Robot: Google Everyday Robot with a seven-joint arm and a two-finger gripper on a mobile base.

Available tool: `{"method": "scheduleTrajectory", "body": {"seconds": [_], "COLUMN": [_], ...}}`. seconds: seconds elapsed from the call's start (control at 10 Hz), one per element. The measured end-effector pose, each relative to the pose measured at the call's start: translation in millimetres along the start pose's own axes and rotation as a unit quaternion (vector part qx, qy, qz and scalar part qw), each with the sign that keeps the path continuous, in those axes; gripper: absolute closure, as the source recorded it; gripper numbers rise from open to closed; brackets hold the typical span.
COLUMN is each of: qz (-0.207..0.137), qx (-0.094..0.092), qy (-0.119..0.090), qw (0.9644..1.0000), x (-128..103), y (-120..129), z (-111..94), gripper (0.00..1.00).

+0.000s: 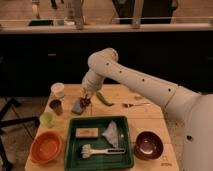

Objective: Place grapes in red bowl

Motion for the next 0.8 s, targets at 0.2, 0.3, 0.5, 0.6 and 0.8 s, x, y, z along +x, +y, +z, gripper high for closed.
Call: {"method": "scheduleTrajectory", "body": {"seconds": [0.2,0.3,0.5,0.6,0.8], "qz": [-0.018,-0.018,-0.018,-0.018,-0.017], "qx": [0.004,0.004,0.004,0.004,0.004], "qy": [-0.011,-0.011,-0.012,-0.012,-0.011], "qw": [0.9998,0.9998,0.9998,0.9998,0.9998], "x": [-10.7,-10.8,-11.0,-11.0,-10.7], "y": [-13.3,-13.6,-14.2,-13.9,-12.6], "z": [3.5,3.5,4.0,3.8,3.5], "gripper": [1.00,1.00,1.00,1.00,1.00]}}
